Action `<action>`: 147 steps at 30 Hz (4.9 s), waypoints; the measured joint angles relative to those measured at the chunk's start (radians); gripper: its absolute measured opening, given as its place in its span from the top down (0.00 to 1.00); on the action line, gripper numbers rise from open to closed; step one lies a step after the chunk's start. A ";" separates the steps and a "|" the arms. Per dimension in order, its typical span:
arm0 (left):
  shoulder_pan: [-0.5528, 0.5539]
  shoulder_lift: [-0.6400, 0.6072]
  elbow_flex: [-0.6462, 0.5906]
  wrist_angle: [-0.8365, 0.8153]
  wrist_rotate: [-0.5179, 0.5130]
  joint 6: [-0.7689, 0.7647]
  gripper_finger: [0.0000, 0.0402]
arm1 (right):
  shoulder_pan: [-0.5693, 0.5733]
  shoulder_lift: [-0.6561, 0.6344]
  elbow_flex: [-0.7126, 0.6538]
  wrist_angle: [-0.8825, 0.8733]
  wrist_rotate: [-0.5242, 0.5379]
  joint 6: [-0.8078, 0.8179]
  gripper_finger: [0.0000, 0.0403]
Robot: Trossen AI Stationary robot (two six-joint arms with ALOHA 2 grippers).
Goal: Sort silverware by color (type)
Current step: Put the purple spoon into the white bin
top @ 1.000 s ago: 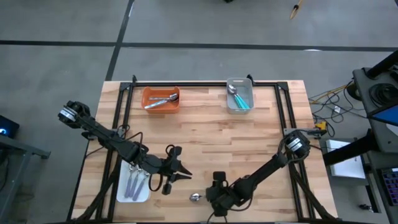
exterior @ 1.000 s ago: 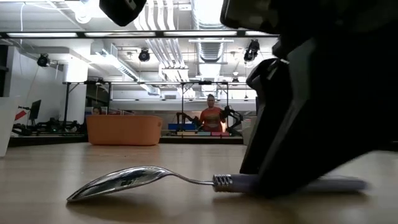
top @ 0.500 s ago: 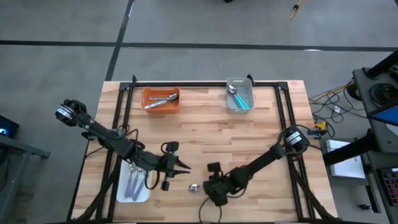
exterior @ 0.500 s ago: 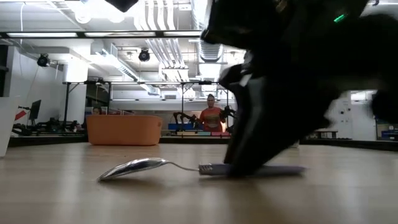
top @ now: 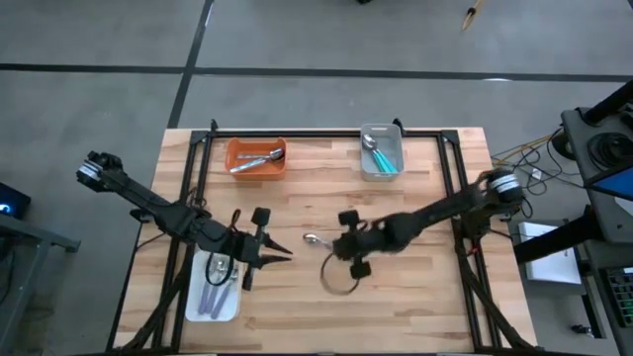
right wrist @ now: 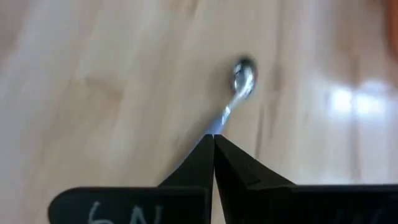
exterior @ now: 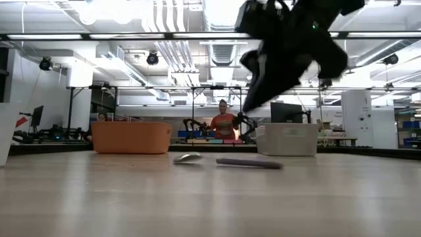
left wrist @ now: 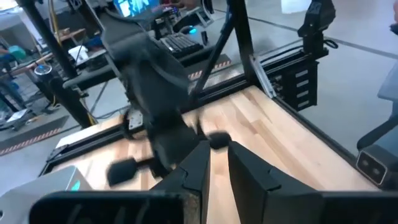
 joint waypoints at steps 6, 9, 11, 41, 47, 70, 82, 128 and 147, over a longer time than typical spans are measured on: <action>0.019 -0.001 -0.064 0.069 -0.007 -0.039 0.90 | -0.125 -0.217 -0.266 0.386 -0.138 -0.012 0.99; 0.035 0.023 -0.096 0.124 -0.047 -0.059 0.90 | -0.174 -0.277 -0.369 0.511 -0.155 0.042 0.98; 0.056 0.050 -0.108 0.148 -0.106 -0.081 0.90 | -0.196 -0.309 -0.409 0.531 -0.155 0.063 0.98; 0.331 0.556 -0.069 0.171 0.080 -0.222 0.65 | -0.161 -0.054 -0.485 0.711 -0.076 0.213 0.93; 0.330 0.632 -0.045 0.178 0.080 -0.224 0.54 | -0.161 0.019 -0.475 0.819 -0.075 0.204 0.88; 0.350 0.707 -0.031 0.131 -0.026 -0.349 0.66 | -0.161 0.083 -0.462 0.879 -0.076 0.215 0.77; 0.355 0.680 -0.021 0.067 -0.010 -0.511 0.96 | -0.161 0.023 -0.462 0.857 -0.077 0.211 0.81; 0.354 0.637 0.294 -0.428 0.029 -0.438 0.89 | -0.171 0.014 -0.392 0.728 -0.106 0.194 0.94; 0.316 0.220 0.216 -0.339 -0.167 -0.354 0.70 | -0.181 -0.032 -0.549 1.222 -0.018 0.154 0.94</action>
